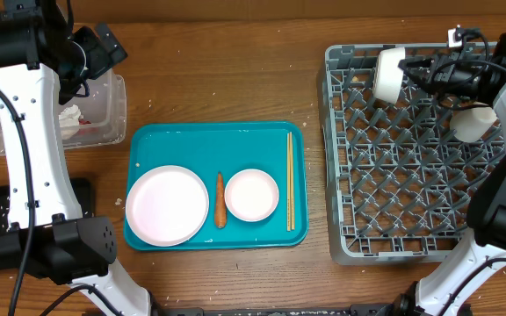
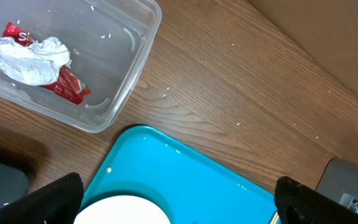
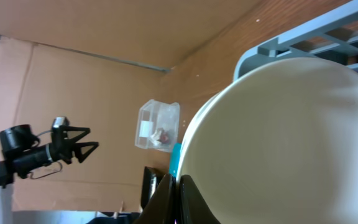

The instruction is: Sort waste into correct bins and load items into the dishwasher

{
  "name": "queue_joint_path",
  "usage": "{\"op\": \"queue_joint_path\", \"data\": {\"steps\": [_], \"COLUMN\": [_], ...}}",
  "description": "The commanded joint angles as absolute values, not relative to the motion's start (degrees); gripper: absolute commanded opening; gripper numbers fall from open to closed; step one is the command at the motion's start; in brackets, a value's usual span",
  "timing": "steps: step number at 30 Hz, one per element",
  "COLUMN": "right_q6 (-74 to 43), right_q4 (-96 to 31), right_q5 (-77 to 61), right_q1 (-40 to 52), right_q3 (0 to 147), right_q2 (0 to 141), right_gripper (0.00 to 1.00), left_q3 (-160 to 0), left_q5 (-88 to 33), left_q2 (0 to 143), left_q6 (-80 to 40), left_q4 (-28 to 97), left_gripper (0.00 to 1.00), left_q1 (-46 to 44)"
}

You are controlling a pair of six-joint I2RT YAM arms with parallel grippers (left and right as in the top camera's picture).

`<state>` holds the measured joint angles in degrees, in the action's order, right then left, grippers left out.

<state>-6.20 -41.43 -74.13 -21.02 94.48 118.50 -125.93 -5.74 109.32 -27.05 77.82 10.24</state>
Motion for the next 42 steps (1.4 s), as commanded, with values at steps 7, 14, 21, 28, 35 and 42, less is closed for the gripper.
{"op": "queue_joint_path", "data": {"steps": [7, 14, 21, 28, 35, 42], "right_q6": [-8.91, -9.87, -10.76, -12.05, -10.0, -8.38], "right_q4": [-42.04, -42.87, -44.03, -54.26, -69.36, -81.73], "right_q5": [-69.91, -64.79, -60.07, -49.17, -38.11, -29.02], "right_q1": [-22.24, -23.35, -24.4, -27.07, -28.36, -24.23], "right_q3": [94.13, 94.13, 94.5, 100.79, 110.28, 118.85], "right_q2": [119.07, 119.07, 119.0, 118.21, 113.25, 105.65], "right_gripper": [0.04, 0.12, 0.21, 0.33, 0.79, 0.8], "left_q3": [-125.71, -125.71, -125.71, -125.71, -125.71, -125.71], "left_q5": [-5.37, -5.37, -5.37, -5.37, -5.37, -5.37], "left_q2": [109.08, 109.08, 109.08, 109.08, 109.08, 109.08], "left_q6": [-27.86, -27.86, -27.86, -27.86, -27.86, -27.86], "left_q4": [77.78, 77.78, 77.78, 77.78, 77.8, 77.78], "left_gripper": [1.0, 1.0, 1.0, 1.0, 1.0, 1.0], "left_q1": [10.48, 10.48, 10.48, 10.46, 10.46, 10.46]}}
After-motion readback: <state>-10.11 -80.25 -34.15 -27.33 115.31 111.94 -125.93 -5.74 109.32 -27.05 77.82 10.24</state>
